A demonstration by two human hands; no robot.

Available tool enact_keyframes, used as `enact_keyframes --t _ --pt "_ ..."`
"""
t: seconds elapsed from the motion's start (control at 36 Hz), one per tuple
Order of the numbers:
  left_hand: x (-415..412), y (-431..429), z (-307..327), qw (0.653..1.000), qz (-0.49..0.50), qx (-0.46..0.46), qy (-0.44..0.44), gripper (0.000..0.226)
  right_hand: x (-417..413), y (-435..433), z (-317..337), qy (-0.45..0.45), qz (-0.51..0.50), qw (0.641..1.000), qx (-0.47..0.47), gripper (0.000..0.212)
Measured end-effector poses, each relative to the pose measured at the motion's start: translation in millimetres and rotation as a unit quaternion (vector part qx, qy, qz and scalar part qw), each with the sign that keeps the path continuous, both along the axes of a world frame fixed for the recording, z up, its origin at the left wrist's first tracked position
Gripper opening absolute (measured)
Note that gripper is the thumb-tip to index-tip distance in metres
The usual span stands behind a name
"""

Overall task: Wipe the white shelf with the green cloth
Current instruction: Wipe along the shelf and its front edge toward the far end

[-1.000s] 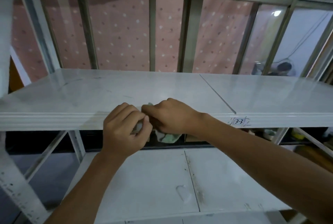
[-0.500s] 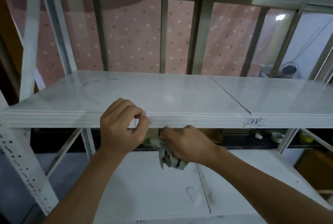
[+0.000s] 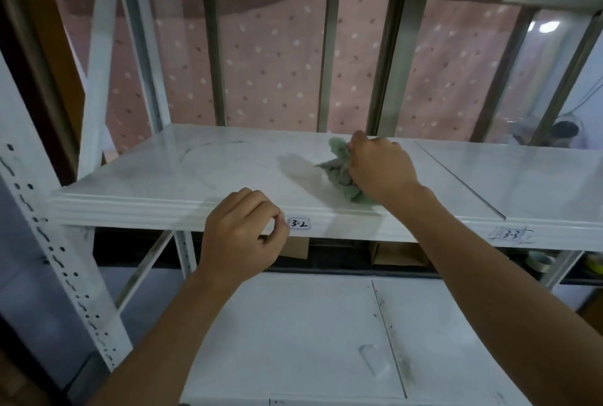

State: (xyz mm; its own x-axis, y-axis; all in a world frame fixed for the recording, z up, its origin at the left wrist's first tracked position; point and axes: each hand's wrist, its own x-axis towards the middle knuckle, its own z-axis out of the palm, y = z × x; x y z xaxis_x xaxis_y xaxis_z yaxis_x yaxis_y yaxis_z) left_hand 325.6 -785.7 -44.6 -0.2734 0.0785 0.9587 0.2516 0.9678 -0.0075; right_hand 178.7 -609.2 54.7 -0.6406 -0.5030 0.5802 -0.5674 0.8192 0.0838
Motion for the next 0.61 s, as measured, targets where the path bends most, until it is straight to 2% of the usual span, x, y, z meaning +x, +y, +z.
enact_keyframes --t 0.08,0.19,0.39,0.61 --pt "-3.2 -13.7 -2.8 1.0 0.018 0.005 -0.024 0.02 -23.0 -3.8 3.6 -0.061 -0.07 0.994 0.049 0.024" --pt "-1.1 -26.9 -5.3 0.999 0.019 -0.011 -0.048 0.01 -39.8 -20.7 -10.3 -0.1 -0.08 0.989 0.071 0.027" --pt "5.5 -38.9 -9.5 0.998 0.001 -0.038 -0.047 0.013 -38.6 -43.8 -20.4 -0.1 -0.052 0.99 0.089 0.024" --pt "21.7 -75.4 -20.8 0.998 0.014 -0.045 -0.039 0.017 -17.8 -74.3 -24.7 -0.102 -0.023 0.989 0.109 0.031"
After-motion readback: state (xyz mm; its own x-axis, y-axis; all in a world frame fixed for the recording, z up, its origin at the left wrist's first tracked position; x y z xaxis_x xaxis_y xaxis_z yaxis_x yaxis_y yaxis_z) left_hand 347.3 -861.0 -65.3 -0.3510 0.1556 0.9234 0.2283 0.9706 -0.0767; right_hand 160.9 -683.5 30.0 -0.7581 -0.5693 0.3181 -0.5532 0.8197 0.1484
